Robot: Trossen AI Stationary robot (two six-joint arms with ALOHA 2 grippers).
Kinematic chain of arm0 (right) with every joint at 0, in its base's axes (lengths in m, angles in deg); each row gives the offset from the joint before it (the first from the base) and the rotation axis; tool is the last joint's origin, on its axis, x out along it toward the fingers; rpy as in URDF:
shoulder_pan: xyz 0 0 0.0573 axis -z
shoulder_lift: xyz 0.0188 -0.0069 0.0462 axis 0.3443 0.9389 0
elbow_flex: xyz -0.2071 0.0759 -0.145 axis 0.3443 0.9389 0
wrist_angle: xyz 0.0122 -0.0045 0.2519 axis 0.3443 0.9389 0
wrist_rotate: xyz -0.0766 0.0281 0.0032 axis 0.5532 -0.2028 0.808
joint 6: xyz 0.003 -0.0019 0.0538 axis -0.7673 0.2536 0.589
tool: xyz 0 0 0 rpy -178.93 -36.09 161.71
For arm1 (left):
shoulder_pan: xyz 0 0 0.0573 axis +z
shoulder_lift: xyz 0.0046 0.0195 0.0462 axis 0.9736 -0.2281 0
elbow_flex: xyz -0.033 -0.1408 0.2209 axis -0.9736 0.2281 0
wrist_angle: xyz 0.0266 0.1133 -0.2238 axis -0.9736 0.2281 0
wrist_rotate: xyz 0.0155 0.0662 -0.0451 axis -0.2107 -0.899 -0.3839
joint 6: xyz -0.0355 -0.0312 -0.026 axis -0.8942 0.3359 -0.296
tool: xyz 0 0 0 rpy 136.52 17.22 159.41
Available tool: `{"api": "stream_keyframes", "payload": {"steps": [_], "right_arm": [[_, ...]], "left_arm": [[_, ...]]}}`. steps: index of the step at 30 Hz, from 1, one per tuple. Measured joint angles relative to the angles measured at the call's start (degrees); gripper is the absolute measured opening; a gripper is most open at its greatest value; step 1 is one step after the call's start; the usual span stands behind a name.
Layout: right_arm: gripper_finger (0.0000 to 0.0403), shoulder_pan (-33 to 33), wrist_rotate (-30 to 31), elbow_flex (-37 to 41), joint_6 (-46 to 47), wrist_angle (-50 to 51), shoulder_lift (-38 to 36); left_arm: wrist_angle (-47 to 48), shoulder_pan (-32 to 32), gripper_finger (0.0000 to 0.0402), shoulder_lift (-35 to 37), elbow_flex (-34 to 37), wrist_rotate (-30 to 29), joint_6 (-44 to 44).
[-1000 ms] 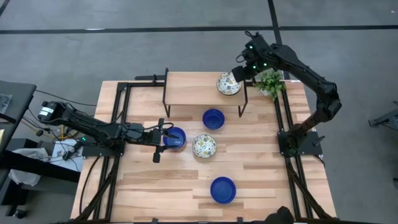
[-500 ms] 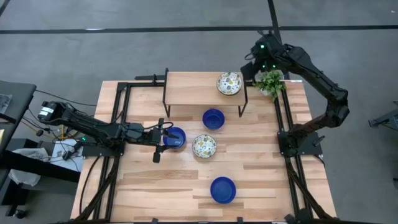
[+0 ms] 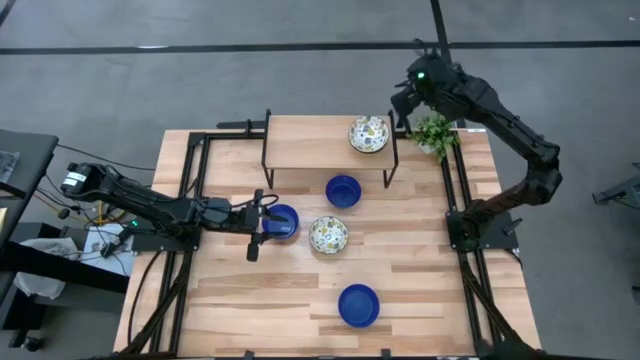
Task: Pick & Place Mini bowls
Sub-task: Stack the bottom yellow patterned bowl on the yellow patterned bowl on the shelf
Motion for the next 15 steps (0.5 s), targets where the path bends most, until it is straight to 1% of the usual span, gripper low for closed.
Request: {"api": "stream_keyframes", "payload": {"steps": [3, 4, 6, 8, 15], "right_arm": [[0.0189, -1.7, 16.3, 0.0, -0.3, 3.4, 1.8], [0.0187, -2.3, 20.8, 0.0, 0.0, 4.3, 2.4], [0.0187, -3.3, 27.1, 0.0, 0.7, 5.2, 3.8], [0.0187, -4.3, 30.2, 0.0, 1.0, 5.2, 5.2], [0.0184, -6.4, 37.6, 0.0, 1.2, 4.8, 12.7]], "left_arm": [[0.0, 0.0, 0.0154, 0.0, 0.0, 0.0, -0.7], [0.0, 0.0, 0.0154, 0.0, 0.0, 0.0, -0.8], [0.0, 0.0, 0.0154, 0.0, 0.0, 0.0, -1.6], [0.0, 0.0, 0.0154, 0.0, 0.0, 0.0, -1.8], [0.0, 0.0, 0.0154, 0.0, 0.0, 0.0, -1.8]]}}
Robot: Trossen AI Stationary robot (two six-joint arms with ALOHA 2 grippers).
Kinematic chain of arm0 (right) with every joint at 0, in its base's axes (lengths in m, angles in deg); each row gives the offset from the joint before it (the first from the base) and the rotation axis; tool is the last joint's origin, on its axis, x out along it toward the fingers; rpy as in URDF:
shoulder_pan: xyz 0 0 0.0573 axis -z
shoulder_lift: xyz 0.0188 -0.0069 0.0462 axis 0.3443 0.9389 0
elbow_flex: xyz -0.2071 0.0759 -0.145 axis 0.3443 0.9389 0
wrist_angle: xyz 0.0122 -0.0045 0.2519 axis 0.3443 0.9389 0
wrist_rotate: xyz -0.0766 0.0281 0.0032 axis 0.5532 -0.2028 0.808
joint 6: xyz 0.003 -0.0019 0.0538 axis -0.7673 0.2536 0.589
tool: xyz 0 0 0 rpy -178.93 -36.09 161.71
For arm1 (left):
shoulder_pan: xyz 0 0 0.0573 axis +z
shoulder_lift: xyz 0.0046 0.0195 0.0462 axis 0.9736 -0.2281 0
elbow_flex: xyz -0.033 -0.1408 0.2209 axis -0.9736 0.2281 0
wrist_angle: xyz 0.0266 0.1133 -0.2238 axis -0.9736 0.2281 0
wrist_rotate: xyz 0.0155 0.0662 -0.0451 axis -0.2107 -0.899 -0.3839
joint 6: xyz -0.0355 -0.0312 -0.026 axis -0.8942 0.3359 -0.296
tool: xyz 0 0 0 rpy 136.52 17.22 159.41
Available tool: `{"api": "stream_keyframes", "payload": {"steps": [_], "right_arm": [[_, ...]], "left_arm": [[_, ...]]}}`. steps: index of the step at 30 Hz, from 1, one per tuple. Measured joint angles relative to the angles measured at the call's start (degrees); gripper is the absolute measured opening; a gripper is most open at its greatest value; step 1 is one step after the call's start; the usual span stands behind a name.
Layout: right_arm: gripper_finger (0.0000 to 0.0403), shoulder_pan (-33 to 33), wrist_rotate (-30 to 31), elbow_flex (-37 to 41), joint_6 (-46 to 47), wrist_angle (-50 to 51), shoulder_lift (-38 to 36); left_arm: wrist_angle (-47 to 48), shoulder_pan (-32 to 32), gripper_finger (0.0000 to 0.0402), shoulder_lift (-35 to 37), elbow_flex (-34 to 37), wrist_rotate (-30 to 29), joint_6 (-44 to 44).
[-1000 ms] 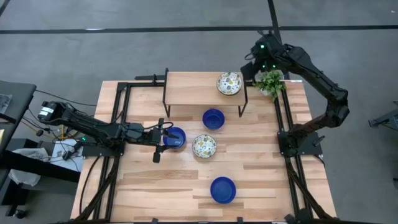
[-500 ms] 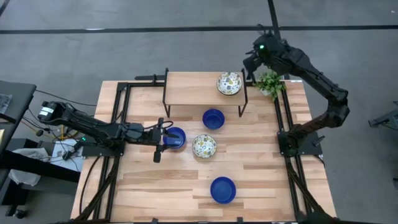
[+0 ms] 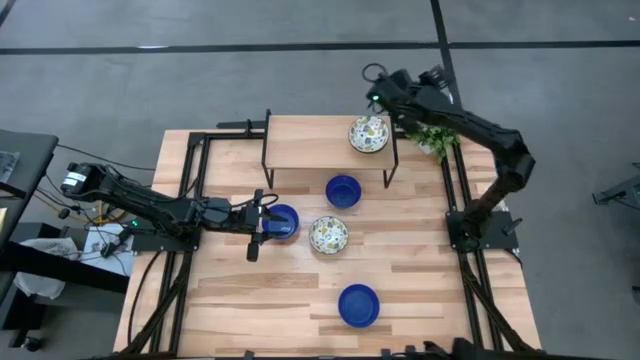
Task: Pick & Place Mini bowls
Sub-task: Stack the bottom yellow patterned bowl on the yellow patterned bowl on the shelf
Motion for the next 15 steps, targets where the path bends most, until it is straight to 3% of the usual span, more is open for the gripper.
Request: {"api": "stream_keyframes", "payload": {"steps": [5, 15], "right_arm": [[0.0183, -0.9, 4.7, 0.0, 0.2, 0.3, 4.9], [0.0182, -1.7, 4.6, 0.0, 0.0, 1.6, 9.4]], "left_arm": [[0.1, 0.0, 0.0154, 0.0, 0.0, 0.0, 0.0], [0.2, 0.0, 0.0154, 0.0, 0.0, 0.0, 0.0]]}}
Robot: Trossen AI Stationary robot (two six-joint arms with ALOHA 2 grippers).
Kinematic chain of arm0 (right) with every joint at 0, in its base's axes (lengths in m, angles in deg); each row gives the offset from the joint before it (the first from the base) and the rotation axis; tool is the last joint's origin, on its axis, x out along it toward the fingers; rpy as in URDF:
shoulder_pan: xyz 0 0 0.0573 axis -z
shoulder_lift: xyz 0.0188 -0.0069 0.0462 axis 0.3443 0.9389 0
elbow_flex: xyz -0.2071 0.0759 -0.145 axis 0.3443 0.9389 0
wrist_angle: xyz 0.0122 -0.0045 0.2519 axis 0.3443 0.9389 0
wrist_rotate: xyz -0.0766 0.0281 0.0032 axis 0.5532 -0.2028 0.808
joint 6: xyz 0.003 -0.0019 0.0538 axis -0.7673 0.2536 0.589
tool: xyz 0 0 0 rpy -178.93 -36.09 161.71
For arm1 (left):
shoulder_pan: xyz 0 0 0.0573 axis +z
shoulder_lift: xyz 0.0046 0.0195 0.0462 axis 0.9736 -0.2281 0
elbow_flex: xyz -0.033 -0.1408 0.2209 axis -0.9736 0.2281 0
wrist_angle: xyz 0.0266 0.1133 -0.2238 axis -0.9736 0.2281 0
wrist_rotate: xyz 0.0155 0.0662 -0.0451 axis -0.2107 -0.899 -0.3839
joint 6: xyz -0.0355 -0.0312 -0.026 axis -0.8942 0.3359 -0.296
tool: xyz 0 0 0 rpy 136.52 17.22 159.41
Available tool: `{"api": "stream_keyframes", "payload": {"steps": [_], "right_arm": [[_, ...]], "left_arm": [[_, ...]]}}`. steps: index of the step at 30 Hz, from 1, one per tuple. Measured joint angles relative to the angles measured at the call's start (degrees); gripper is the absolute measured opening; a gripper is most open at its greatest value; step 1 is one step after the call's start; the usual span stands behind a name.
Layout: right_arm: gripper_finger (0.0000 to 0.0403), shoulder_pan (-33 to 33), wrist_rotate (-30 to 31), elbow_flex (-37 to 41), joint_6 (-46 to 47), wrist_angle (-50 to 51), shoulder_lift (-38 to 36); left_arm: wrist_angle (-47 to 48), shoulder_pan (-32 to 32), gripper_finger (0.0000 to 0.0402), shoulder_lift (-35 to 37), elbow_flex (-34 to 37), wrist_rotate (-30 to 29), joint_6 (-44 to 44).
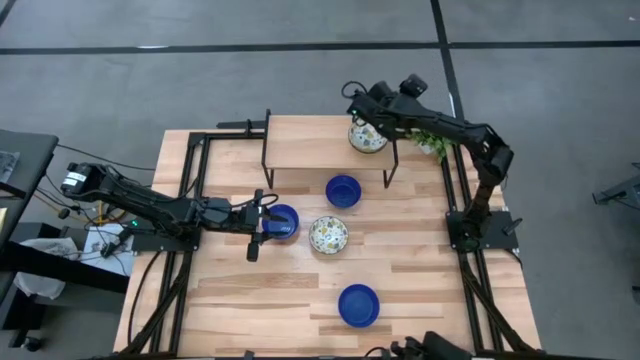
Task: Pick & Place Mini bowls
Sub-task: Stack the bottom yellow patterned bowl on the yellow patterned bowl on the shelf, then stack the yellow patterned bowl on the yellow patterned bowl on the shelf
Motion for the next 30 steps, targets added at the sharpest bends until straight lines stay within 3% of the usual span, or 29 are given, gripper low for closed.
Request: {"api": "stream_keyframes", "payload": {"steps": [15, 21, 25, 30], "right_arm": [[0.018, -1.0, 1.8, 0.0, 0.6, 1.9, -1.1], [0.0183, -3.0, 4.7, 0.0, 4.1, 1.6, -6.9], [0.0182, -4.9, 0.7, 0.0, 9.1, 2.1, -12.9], [0.018, -8.7, -11.2, 0.0, 10.1, 2.6, -19.4]], "left_arm": [[0.0, 0.0, 0.0154, 0.0, 0.0, 0.0, 0.0], [0.1, 0.0, 0.0154, 0.0, 0.0, 0.0, 0.2], [0.3, 0.0, 0.0154, 0.0, 0.0, 0.0, 0.2], [0.1, 0.0, 0.0154, -1.6, 0.0, 0.8, 0.0]]}}
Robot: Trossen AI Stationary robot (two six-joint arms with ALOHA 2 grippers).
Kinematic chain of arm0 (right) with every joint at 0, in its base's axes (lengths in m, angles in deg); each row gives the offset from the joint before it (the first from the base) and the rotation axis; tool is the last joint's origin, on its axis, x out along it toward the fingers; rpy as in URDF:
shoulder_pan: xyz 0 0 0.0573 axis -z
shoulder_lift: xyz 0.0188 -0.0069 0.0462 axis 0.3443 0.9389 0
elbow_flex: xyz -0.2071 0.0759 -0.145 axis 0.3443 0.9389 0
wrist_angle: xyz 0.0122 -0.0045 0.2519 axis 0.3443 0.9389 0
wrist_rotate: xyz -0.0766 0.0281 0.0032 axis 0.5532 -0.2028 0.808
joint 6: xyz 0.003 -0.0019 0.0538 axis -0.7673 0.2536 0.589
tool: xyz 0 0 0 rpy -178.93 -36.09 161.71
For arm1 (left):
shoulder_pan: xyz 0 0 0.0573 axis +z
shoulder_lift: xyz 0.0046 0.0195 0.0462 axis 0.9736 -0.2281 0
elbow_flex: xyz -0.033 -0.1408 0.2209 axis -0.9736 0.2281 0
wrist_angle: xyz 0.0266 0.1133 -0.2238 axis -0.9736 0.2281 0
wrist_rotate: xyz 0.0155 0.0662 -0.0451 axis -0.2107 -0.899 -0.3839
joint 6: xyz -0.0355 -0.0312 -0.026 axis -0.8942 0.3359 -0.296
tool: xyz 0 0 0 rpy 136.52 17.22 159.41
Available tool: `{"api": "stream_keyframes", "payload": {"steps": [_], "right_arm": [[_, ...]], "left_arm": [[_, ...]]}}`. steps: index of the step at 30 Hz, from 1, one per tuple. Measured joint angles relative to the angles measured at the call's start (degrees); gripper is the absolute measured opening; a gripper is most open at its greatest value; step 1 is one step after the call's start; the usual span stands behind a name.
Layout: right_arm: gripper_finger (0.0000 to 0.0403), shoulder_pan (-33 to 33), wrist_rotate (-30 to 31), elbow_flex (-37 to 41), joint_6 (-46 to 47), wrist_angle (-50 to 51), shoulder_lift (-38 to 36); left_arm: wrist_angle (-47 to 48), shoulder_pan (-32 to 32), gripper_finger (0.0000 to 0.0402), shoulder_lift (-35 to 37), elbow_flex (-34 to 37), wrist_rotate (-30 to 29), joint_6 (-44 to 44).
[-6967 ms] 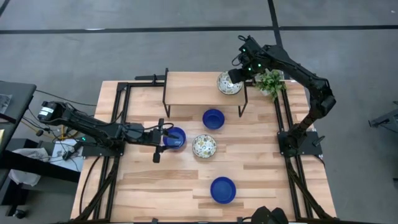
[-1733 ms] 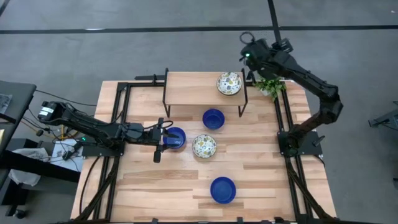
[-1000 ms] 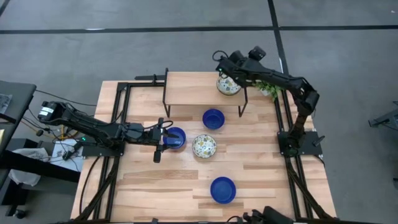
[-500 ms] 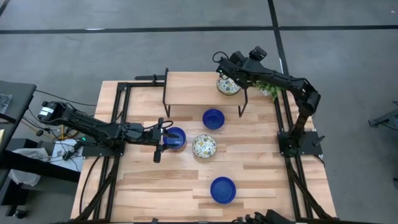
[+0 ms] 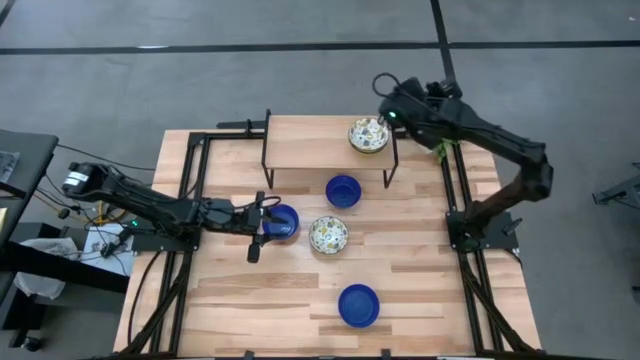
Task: Pick & Place Mini bowls
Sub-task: Stack the yellow patterned bowl on the yellow patterned bowl on the shelf
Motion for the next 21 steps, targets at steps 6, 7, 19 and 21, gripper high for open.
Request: {"api": "stream_keyframes", "payload": {"steps": [6, 7, 19, 21], "right_arm": [[0.0186, -7.6, -9.4, 0.0, -0.5, 0.2, -5.1], [0.0186, -9.2, -11.1, 0.0, -0.9, 0.1, -5.7], [0.0178, -32.0, -27.7, 11.9, -2.6, -12.0, -10.5], [0.0176, -36.2, -27.6, 19.8, -1.1, -18.5, -12.2]], "left_arm": [[-1.1, 0.0, 0.0154, -4.1, 0.0, 0.2, -0.3], [-1.8, 0.0, 0.0154, -4.7, 0.0, 0.2, -0.6], [-4.3, -1.1, 0.0154, -6.2, 0.0, 2.7, -3.0], [-4.7, -1.5, 0.0154, -6.2, 0.0, 2.6, -2.7]]}}
